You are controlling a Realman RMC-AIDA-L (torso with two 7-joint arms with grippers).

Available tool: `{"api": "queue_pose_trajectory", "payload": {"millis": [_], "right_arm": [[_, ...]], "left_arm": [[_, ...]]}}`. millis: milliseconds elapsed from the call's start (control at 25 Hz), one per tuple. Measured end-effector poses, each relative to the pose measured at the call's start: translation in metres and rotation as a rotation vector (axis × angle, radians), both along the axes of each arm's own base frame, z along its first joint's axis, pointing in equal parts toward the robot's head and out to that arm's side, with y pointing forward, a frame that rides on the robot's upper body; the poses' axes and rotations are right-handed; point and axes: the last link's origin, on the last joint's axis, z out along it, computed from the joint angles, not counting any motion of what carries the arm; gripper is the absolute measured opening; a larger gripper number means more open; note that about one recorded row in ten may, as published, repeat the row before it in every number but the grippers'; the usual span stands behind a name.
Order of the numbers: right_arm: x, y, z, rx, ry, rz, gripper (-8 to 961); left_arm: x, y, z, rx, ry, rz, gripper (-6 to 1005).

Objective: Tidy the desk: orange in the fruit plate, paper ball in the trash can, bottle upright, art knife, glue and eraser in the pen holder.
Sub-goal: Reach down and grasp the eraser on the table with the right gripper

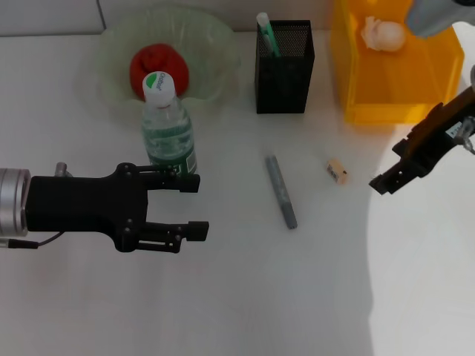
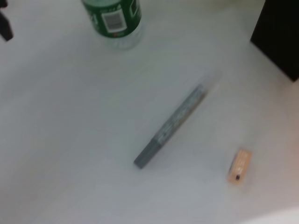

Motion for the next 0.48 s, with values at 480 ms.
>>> {"api": "queue_pose_trajectory", "payload": {"millis": [480], "right_arm": [[0.022, 0.043, -0.057, 0.133, 0.006, -0.007, 753]], "left_arm": [[0.000, -0.003, -0.004, -0.002, -0.008, 0.008, 785]]}}
